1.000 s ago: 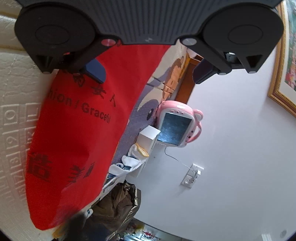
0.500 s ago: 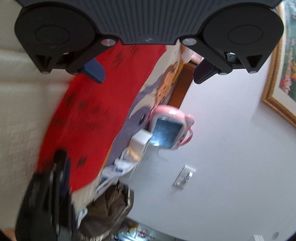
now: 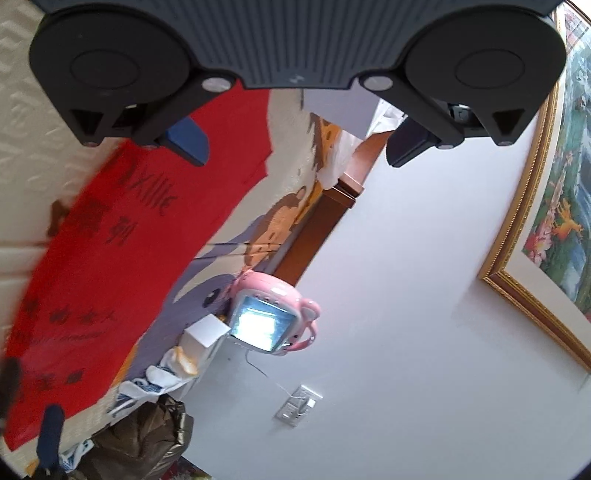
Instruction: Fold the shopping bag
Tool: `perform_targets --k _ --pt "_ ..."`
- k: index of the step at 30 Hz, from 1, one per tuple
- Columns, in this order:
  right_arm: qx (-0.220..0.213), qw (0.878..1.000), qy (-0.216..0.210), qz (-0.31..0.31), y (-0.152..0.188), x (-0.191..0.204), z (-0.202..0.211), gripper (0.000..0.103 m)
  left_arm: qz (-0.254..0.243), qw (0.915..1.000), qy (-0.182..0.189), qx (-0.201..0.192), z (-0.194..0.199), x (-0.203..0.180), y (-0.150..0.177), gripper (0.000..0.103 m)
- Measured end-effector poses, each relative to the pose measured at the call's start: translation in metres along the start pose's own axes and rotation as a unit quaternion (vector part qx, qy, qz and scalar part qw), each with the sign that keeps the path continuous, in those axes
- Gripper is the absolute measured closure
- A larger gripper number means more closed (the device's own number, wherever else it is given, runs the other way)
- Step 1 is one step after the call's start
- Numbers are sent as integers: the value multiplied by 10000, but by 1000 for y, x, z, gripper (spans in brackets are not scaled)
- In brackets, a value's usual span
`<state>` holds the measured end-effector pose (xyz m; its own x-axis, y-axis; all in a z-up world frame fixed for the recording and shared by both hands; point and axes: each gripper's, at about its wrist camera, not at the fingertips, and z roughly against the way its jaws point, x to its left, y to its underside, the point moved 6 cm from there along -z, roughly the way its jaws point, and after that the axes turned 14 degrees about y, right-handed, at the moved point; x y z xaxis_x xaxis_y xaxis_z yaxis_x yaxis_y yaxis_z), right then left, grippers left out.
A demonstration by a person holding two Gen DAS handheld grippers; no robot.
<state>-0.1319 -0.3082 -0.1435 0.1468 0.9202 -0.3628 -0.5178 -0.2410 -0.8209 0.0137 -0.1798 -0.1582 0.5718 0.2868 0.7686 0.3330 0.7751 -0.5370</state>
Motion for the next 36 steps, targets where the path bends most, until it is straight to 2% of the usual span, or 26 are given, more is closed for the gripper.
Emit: perform_targets --k 2,5,9,13,15,21,26,36 --pt "-328 9972 37 668 -10 27 5 29 40 9999 -96 -16 -7 7 0 1" --pt "-597 9896 146 1299 -26 60 -4 29 213 9995 -200 -82 -20 20 -4 1" --pt "-508 9811 272 1849 -36 90 -23 29 573 9976 -74 -388 -23 31 -6 1" --pt "-511 9693 503 2352 -40 108 -47 29 908 9941 335 -494 -22 31 9 1" --pt "-593 9649 645 2475 -42 110 -58 26 933 9945 228 -424 -24 33 15 1" --pt "-941 9709 590 2123 -47 101 -77 21 1150 9920 94 -503 -24 43 16 1" --pt "-797 9766 488 1937 -49 97 -83 19 1097 9927 74 -486 -26 41 16 1" --pt "-273 9960 -95 844 -45 78 -90 20 1187 9912 174 -556 -22 41 15 1"
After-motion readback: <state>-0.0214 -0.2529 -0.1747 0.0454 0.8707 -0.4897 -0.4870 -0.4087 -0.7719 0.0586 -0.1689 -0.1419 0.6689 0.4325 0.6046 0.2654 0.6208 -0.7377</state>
